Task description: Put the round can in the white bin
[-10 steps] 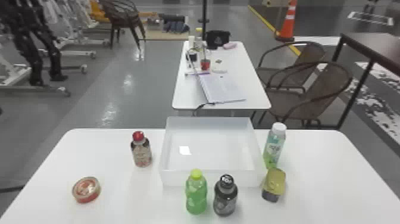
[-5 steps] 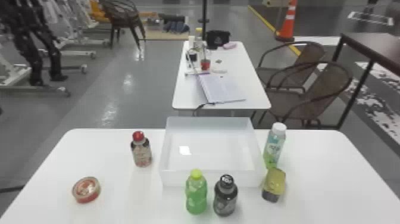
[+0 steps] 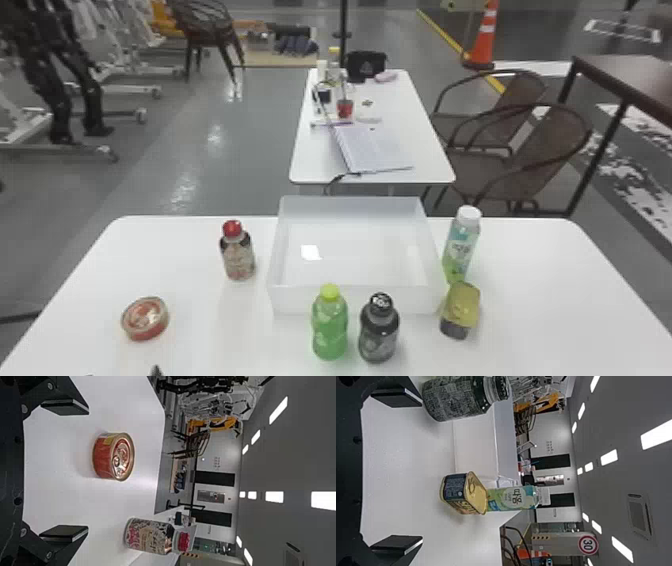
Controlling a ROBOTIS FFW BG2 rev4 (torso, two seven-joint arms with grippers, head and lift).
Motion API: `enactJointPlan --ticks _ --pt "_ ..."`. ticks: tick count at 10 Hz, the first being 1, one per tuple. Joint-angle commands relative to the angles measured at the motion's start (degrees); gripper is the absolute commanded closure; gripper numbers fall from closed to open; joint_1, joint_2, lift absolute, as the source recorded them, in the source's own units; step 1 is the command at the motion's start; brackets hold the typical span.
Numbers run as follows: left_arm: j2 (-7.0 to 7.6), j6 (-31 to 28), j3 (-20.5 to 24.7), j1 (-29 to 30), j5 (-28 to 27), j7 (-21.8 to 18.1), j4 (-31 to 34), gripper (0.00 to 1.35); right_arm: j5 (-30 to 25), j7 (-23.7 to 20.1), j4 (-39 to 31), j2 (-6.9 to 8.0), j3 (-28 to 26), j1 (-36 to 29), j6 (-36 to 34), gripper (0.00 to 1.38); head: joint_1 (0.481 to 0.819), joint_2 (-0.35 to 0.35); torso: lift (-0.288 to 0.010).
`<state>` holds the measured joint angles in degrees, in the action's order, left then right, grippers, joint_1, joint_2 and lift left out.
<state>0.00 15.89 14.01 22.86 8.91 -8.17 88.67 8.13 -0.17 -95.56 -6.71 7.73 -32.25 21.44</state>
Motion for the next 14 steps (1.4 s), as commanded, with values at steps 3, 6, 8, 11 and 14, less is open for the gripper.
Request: enactJointPlan --ticks 3,6,8,11,14 --pt "-0.09 -8.6 0.0 -4.4 1.2 -0.1 0.0 0.24 0.0 0.0 0.1 0.12 0.0 0.1 0.0 0.09 0.549 0.000 -0.100" --pt "1.14 -13.5 0.6 -8.4 -0.2 -0.3 -0.5 0.24 0.0 0.0 0.2 0.12 0.0 0.3 0.0 0.09 0.549 0.000 -0.100" --pt "1.14 -17.1 1.7 -10.7 -3.6 -0.6 -0.6 0.23 0.0 0.0 0.2 0.12 0.0 0.3 0.0 0.09 0.549 0.000 -0.100" --pt "1.76 -19.2 2.9 -15.2 -6.2 -2.6 -3.6 0.24 0.0 0.0 0.4 0.12 0.0 0.5 0.0 0.09 0.549 0.000 -0.100" --pt "2.20 -21.8 3.6 -18.6 -9.4 -2.8 -5.4 0.23 0.1 0.0 0.6 0.12 0.1 1.0 0.0 0.09 0.549 0.000 -0.100"
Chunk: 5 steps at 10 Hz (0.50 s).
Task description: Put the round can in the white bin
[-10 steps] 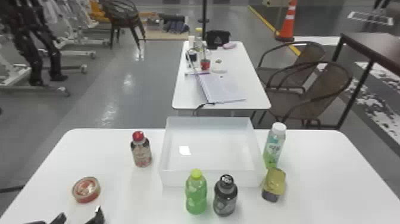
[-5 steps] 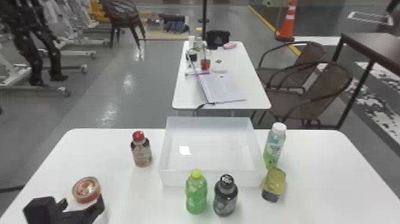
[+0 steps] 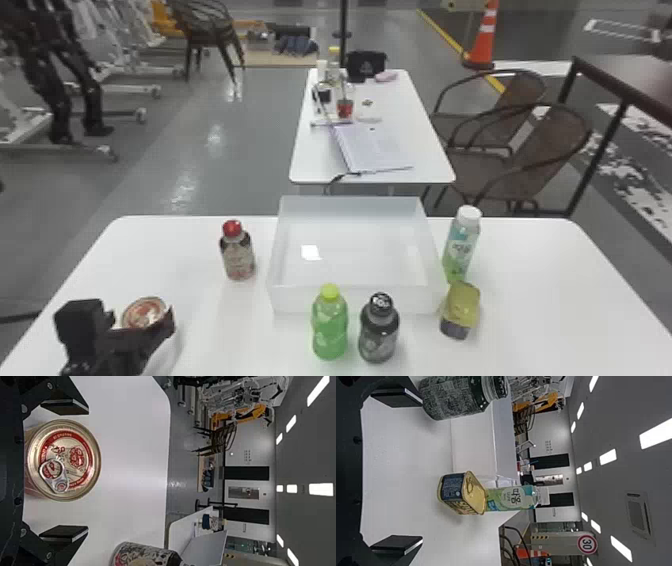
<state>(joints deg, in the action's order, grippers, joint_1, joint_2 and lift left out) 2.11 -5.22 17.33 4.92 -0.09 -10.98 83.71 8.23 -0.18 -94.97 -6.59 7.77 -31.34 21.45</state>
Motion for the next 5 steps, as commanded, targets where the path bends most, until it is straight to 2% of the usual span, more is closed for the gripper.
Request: enactJointPlan --ticks 1,5 --pt "0.35 -1.7 0.5 -1.5 -0.6 -0.2 -1.1 0.24 0.0 -0.1 0.0 0.00 0.1 0.1 0.0 0.09 0.549 0.000 -0.100" --pt "1.40 -3.5 0.4 -5.0 -3.2 -0.7 -4.0 0.24 0.1 -0.4 0.4 0.00 0.1 0.4 0.0 0.09 0.549 0.000 -0.100"
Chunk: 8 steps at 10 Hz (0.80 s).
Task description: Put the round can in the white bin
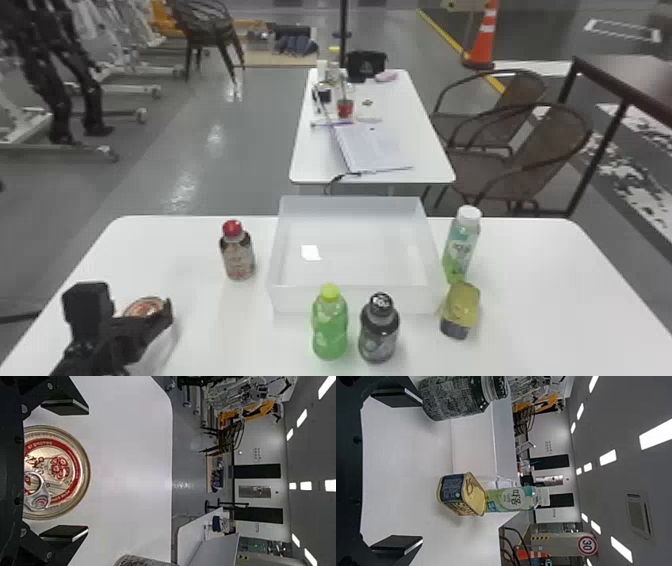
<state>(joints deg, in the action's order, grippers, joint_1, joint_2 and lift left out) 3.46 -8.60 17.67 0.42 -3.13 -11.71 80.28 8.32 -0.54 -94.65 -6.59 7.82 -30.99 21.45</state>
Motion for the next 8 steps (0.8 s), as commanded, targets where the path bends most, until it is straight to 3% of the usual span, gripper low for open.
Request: enactJointPlan --ticks 1,5,6,7,8 --pt "0.05 -1.8 0.2 -1.0 -0.8 -0.1 -0.6 0.24 0.1 -0.2 0.2 0.00 0.0 0.1 0.0 0.09 0.549 0.000 -0.100" --pt "-0.03 -3.5 0.3 -1.6 -3.7 -0.1 -2.1 0.24 0.2 -0.3 0.3 0.00 0.0 0.2 0.0 0.09 0.549 0.000 -0.100" --pt "-0.03 -4.1 0.4 -1.8 -4.3 -0.1 -2.2 0.40 0.2 -0.3 0.3 0.00 0.0 0.2 0.0 0.09 0.549 0.000 -0.100" --pt "0.05 -3.7 0.6 -1.9 -5.0 0.1 -2.2 0.78 0.2 -0.3 0.3 0.09 0.0 0.2 0.0 0.09 0.549 0.000 -0.100" --pt "-0.30 -3.2 0.9 -1.9 -5.8 0.1 -2.2 0.83 0.2 -0.3 0.3 0.09 0.0 0.2 0.2 0.09 0.549 0.000 -0.100"
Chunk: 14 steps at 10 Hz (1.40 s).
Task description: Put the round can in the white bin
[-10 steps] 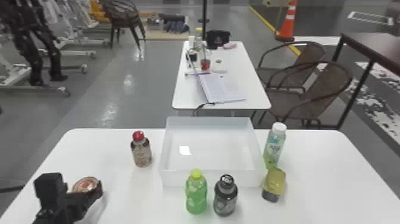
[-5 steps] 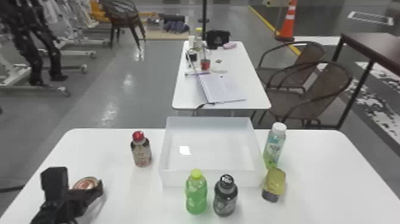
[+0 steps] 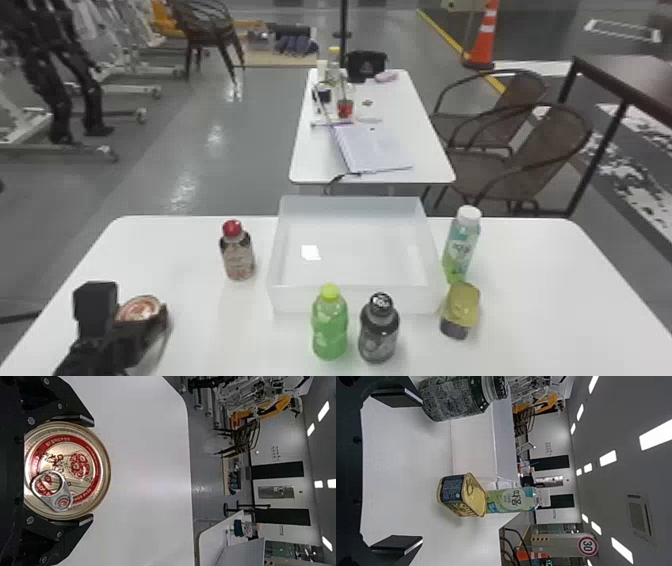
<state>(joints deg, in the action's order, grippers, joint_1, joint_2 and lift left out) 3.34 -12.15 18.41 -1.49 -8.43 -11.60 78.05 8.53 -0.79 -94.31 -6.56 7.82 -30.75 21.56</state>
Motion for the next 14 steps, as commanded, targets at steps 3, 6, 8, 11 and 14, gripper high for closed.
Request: enactJointPlan --ticks 3,6,8,11,14 --pt "-0.44 1.9 -1.0 1.1 -2.3 -0.1 3.9 0.83 0.1 0.0 0.1 -0.03 -0.1 0.0 0.1 0.09 0.549 0.000 -0.100" --pt "-0.79 -2.0 -7.3 1.8 -4.4 -2.4 16.1 0.83 0.0 0.0 0.2 0.06 0.0 0.1 0.1 0.09 0.549 0.000 -0.100" --pt "-0.71 -3.9 -11.5 -1.1 -3.1 -8.2 18.2 0.83 0.0 -0.3 0.4 0.06 0.0 0.3 0.1 0.09 0.549 0.000 -0.100" --pt "0.88 -6.1 -19.8 -5.8 3.2 -11.2 17.1 0.83 0.0 -0.4 0.6 0.15 0.1 0.6 0.1 0.09 0.549 0.000 -0.100" --pt "0.09 -3.9 -25.1 -12.0 6.2 -17.4 5.7 0.83 0.0 -0.8 1.0 0.32 0.1 1.0 0.1 0.09 0.549 0.000 -0.100"
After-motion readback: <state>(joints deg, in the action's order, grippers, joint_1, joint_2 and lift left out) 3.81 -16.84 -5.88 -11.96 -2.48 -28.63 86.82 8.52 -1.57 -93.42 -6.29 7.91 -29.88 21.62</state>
